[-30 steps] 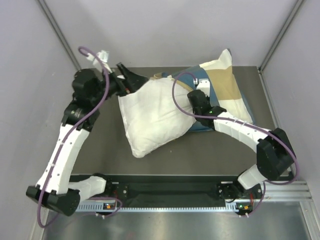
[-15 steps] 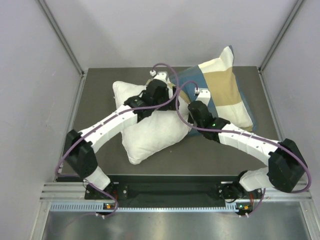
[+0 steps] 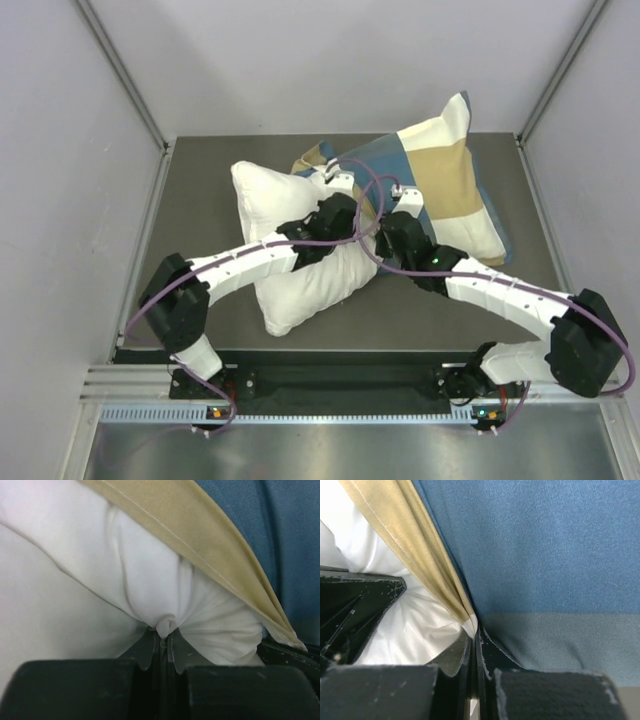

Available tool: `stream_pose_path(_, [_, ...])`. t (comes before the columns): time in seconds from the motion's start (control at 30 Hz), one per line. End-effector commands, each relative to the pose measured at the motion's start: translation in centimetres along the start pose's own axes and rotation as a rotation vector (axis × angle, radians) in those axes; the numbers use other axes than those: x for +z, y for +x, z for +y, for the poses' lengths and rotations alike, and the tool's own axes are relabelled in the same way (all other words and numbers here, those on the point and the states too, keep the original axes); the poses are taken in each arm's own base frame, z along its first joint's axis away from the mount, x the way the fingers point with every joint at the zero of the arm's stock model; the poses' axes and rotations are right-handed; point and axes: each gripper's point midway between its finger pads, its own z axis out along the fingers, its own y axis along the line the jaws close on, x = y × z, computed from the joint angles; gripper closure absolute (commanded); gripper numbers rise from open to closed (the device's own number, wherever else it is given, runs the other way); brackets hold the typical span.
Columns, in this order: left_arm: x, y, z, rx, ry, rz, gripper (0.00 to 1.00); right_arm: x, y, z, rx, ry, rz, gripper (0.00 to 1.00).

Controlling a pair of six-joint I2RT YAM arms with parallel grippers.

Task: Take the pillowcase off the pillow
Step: Pull out the pillow

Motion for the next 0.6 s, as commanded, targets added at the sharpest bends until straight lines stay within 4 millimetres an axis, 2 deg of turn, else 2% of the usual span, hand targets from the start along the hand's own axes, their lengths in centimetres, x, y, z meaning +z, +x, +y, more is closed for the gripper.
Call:
stream_pose_path(0.0, [-0.6,10.4,4.9,0.134,-0.085,0.282,1.00,-1.4,0.7,-0.5,-0.007,0.007,0.020,1.00])
stream_pose_path(0.07, [-1.4,9.2,4.5,0.102,-0.045,0.219,1.00,-1.4,0.3,-1.5,-0.005,0.047,0.000,1.00])
stream_pose_path(0.1, [-2.0,9.9,5.0,0.092,-0.035,0.220,1.00,-1.3,0.4,-2.1,-0.004,0.070,-0.001,1.00])
stream_pose_path(0.13, [-3.5,8.1,4.7,0.056,0.007,0.157,1.00,-1.4,0.0,-2.8,0.003,0.099,-0.016,1.00])
stream_pose_path(0.17, [-4.1,6.9,4.2,0.021,0.043,0.098,1.00,-1.3,0.0,-3.6,0.006,0.127,-0.017,1.00])
stream_pose_path(0.2, [-5.7,6.6,4.4,-0.011,0.087,0.057,1.00,-1.4,0.0,-4.0,0.009,0.135,-0.019,1.00])
stream_pose_path(0.27, [-6.9,5.8,4.1,-0.038,0.153,-0.008,1.00,-1.7,-0.7,-4.3,-0.005,0.135,-0.035,1.00])
stream_pose_path(0.33, [-8.1,5.4,3.6,-0.053,0.235,-0.074,1.00,-2.1,-1.8,-3.8,-0.048,0.103,-0.050,0.98])
stream_pose_path(0.37, [-8.2,6.2,3.9,-0.050,0.245,-0.069,1.00,-2.3,-2.6,-3.3,-0.064,0.073,-0.063,0.95])
stream_pose_path(0.4, [-8.5,6.1,3.7,-0.060,0.260,-0.082,1.00,-2.7,-3.6,-2.6,-0.073,0.043,-0.078,0.93])
stream_pose_path(0.47, [-8.5,7.4,3.5,-0.058,0.291,-0.050,1.00,-3.8,-5.4,-1.0,-0.099,-0.048,-0.105,0.82])
stream_pose_path(0.5, [-8.3,7.8,3.3,-0.060,0.300,-0.042,1.00,-4.8,-6.8,0.9,-0.128,-0.142,-0.120,0.78])
stream_pose_path(0.53, [-8.3,8.1,3.1,-0.062,0.319,-0.040,1.00,-5.6,-7.8,1.9,-0.137,-0.194,-0.135,0.70])
stream_pose_path(0.57, [-8.2,9.0,3.2,-0.064,0.325,-0.026,1.00,-6.2,-8.6,2.8,-0.151,-0.234,-0.141,0.68])
